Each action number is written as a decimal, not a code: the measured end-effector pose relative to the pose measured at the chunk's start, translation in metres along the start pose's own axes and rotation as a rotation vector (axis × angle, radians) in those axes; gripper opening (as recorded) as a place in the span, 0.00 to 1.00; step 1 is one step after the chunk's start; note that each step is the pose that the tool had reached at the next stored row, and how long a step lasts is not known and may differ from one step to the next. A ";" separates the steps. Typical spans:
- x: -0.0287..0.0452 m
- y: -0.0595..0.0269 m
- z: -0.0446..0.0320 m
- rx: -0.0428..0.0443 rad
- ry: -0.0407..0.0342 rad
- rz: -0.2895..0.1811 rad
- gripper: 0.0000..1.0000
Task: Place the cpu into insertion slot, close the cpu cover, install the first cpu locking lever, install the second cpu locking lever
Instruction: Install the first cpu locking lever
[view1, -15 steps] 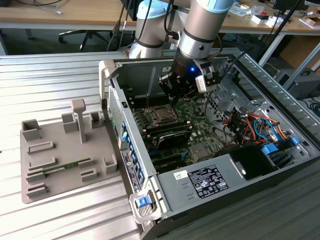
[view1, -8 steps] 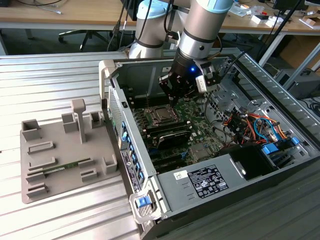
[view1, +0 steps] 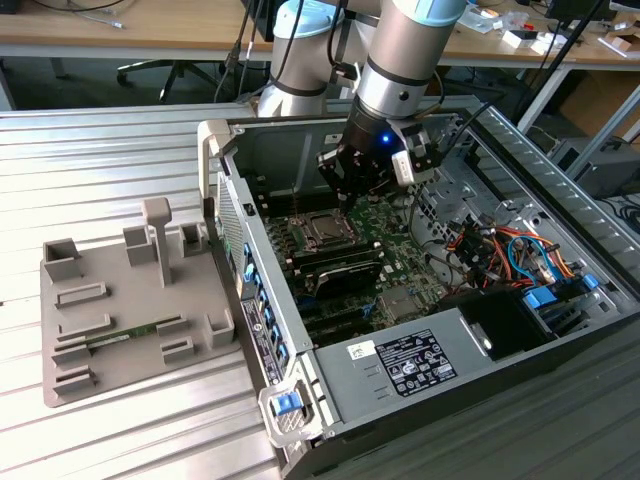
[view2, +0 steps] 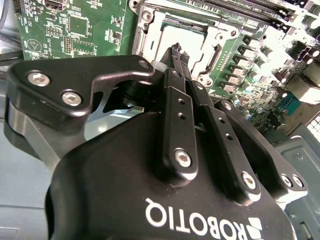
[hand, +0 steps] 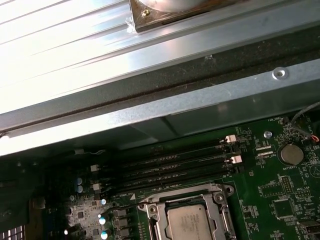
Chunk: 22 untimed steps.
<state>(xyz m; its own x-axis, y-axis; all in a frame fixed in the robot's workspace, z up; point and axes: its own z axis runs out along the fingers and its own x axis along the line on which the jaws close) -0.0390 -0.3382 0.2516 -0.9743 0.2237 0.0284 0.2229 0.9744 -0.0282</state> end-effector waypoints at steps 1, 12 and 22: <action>0.0000 0.0000 0.0000 0.0000 -0.0001 -0.001 0.10; 0.0000 0.0000 0.0000 0.0005 -0.0005 -0.018 0.10; 0.0000 0.0000 0.0000 0.0009 -0.0009 -0.032 0.10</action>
<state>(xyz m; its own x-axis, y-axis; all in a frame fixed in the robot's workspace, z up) -0.0390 -0.3382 0.2517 -0.9808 0.1927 0.0284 0.1919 0.9810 -0.0282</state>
